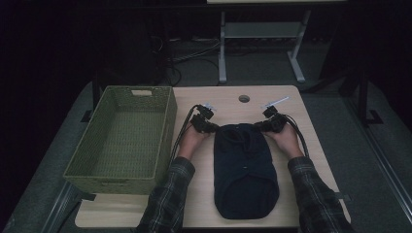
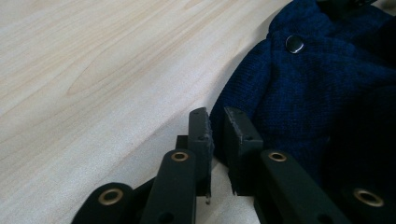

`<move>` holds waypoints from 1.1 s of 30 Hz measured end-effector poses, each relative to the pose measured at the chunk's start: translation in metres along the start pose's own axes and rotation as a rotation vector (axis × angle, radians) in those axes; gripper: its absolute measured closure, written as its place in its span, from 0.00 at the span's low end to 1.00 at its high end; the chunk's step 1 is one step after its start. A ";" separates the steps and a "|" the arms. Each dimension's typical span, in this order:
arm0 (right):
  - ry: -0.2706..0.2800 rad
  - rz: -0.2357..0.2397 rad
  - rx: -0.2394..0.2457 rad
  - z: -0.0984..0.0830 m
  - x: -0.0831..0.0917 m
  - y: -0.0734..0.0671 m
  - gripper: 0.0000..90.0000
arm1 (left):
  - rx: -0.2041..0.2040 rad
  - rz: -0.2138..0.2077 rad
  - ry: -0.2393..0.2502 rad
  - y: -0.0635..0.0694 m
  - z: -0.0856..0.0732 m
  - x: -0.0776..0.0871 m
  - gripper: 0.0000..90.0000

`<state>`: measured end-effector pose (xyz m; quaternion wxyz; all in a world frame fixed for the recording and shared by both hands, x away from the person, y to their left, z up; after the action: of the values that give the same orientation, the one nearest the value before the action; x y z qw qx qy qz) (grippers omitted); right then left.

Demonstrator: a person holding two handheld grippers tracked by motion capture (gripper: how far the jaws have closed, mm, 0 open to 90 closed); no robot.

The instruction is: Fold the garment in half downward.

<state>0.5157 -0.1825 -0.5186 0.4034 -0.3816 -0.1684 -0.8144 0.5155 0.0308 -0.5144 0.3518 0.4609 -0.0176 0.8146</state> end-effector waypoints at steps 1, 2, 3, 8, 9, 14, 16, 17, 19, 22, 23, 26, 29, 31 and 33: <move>-0.002 -0.003 0.008 0.000 0.000 0.000 0.85 | 0.004 0.002 -0.006 0.000 0.000 0.000 0.92; -0.008 -0.005 0.009 0.001 0.000 -0.001 0.87 | 0.006 0.007 -0.009 0.001 0.000 0.000 0.94; -0.010 -0.008 0.017 0.001 0.000 -0.002 0.88 | 0.008 0.010 -0.013 0.001 0.000 0.000 0.95; -0.024 -0.035 0.039 0.003 0.001 -0.004 0.92 | -0.011 0.044 -0.032 0.002 0.002 0.001 0.98; -0.025 -0.040 0.041 0.003 0.001 -0.004 0.92 | -0.013 0.058 -0.035 0.002 0.002 0.001 0.98; -0.030 -0.048 0.039 0.004 0.004 -0.005 0.93 | 0.007 0.075 -0.025 0.002 0.004 0.005 1.00; -0.027 -0.051 0.038 0.006 0.006 -0.005 0.93 | 0.000 0.085 -0.022 0.003 0.006 0.008 1.00; -0.026 -0.052 0.042 0.007 0.007 -0.005 0.93 | -0.004 0.086 -0.019 0.003 0.007 0.009 1.00; -0.022 -0.055 0.040 0.008 0.010 -0.006 0.93 | -0.017 0.093 -0.014 0.004 0.009 0.013 1.00; -0.006 -0.058 0.043 0.011 0.015 -0.007 0.94 | -0.021 0.099 0.012 0.006 0.014 0.019 1.00; 0.000 -0.061 0.047 0.013 0.017 -0.008 0.94 | -0.023 0.102 0.019 0.007 0.016 0.022 1.00; 0.014 -0.068 0.059 0.018 0.024 -0.010 0.94 | -0.029 0.104 0.040 0.010 0.021 0.030 1.00; 0.027 -0.075 0.073 0.023 0.031 -0.011 0.94 | -0.038 0.110 0.067 0.013 0.026 0.038 1.00; 0.036 -0.083 0.083 0.027 0.036 -0.012 0.94 | -0.041 0.110 0.076 0.014 0.029 0.043 1.00; 0.048 -0.088 0.087 0.030 0.041 -0.014 0.94 | -0.045 0.109 0.089 0.016 0.032 0.049 1.00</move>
<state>0.5041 -0.1782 -0.4671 0.3871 -0.3364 -0.2106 -0.8322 0.5138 0.0345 -0.4540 0.3175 0.4146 -0.0451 0.8516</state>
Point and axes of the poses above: each handheld gripper's, and its own axes: x roughly backward along the jaws, z roughly out of its top, y roughly to its right, the point moved 7 cm from there along -x, roughly forward along the jaws, and after that the axes turned 15 degrees about x, right-handed, at the moved point
